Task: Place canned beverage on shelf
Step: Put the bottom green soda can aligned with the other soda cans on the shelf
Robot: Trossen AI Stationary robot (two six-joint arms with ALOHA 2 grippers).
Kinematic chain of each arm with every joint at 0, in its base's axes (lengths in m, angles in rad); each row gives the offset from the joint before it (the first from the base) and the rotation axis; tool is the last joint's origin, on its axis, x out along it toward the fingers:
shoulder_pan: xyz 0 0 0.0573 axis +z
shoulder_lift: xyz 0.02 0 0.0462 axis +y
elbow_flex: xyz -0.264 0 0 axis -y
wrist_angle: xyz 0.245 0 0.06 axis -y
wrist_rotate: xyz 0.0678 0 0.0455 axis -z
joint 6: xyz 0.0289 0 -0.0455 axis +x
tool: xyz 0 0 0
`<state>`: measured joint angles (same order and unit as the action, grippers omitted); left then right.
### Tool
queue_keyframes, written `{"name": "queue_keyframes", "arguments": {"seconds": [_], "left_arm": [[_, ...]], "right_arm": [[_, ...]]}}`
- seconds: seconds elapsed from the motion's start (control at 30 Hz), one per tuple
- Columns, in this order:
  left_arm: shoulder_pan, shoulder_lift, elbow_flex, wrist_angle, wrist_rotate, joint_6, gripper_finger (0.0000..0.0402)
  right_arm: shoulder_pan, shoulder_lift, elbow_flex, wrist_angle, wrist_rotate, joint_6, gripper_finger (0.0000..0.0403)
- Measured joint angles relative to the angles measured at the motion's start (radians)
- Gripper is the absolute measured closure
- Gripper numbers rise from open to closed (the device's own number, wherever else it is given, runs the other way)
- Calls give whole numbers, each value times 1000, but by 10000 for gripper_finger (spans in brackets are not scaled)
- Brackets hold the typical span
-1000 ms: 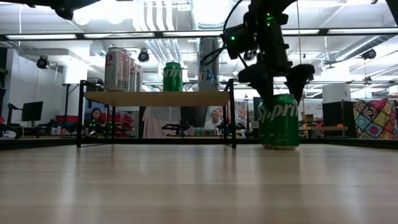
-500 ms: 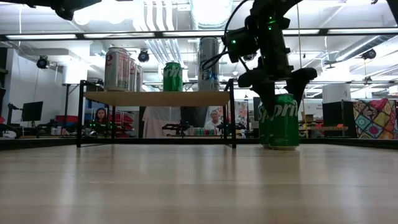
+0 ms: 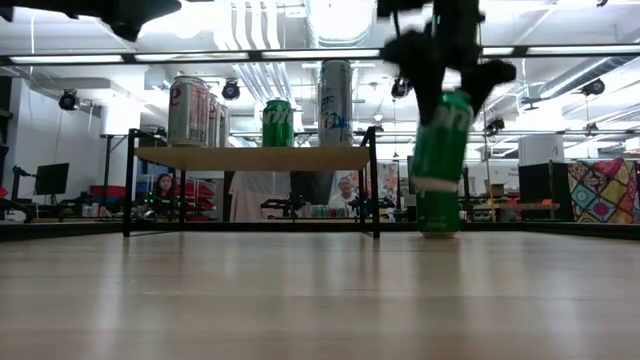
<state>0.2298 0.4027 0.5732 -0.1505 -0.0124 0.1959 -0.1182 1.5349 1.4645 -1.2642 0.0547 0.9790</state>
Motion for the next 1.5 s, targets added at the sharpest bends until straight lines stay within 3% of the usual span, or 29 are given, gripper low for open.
{"name": "queue_keyframes", "arguments": {"seconds": [0.23,0.47,0.73,0.87,1.03,1.2,1.33,1.5], "left_arm": [[-2,91,2,52,103,-56,402],[-42,99,23,56,110,-133,402],[-186,135,-61,154,72,-210,402],[-283,192,-105,258,-42,-199,402],[-401,284,-102,266,-215,-75,402],[-515,398,-104,245,-491,4,402],[-591,489,-104,256,-649,3,402],[-613,562,-93,270,-683,-35,398]], "right_arm": [[141,-9,51,166,104,-29,108],[200,-7,49,352,131,-139,108],[230,15,43,467,201,-291,108],[234,40,41,524,208,-329,108],[241,75,41,587,213,-377,108],[243,106,43,615,257,-405,108],[243,126,43,633,295,-424,108],[242,147,44,658,334,-448,108]]}}
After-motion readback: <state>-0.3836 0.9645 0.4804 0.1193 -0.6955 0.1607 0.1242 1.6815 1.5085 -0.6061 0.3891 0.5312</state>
